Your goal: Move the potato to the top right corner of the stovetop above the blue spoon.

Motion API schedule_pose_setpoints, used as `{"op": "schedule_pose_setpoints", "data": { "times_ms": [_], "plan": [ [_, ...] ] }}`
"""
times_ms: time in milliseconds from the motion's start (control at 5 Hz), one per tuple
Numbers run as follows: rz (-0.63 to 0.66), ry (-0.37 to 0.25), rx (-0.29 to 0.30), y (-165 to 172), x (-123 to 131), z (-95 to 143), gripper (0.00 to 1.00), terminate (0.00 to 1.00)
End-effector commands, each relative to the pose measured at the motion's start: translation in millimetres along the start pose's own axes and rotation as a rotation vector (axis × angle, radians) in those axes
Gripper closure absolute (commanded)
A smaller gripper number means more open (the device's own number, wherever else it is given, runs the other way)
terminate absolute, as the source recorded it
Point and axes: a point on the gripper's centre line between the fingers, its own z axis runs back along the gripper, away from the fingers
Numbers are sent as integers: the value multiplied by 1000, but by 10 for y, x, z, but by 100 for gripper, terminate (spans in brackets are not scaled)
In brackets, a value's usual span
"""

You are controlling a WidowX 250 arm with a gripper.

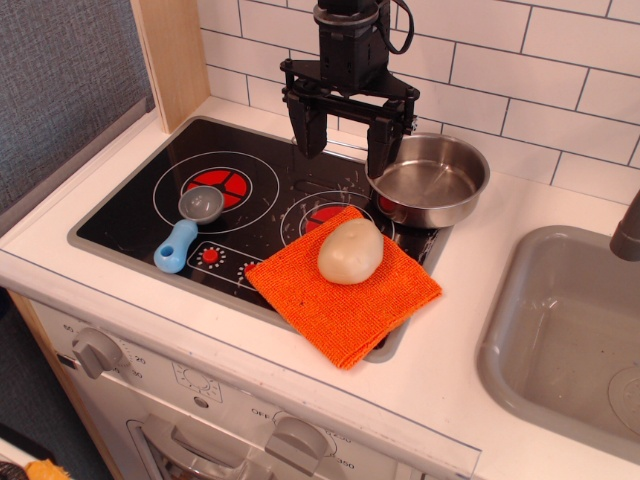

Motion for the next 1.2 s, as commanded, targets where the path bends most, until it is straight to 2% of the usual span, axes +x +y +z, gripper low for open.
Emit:
{"op": "schedule_pose_setpoints", "data": {
  "times_ms": [0,400,600,1000],
  "plan": [
    [0,0,0,0,0,0,0,0],
    [-90,32,31,-212,-340,-134,0,0],
    [-117,79,61,-252,-493,-336,0,0],
    [-110,117,99,-226,-497,-558,0,0]
  ]
}}
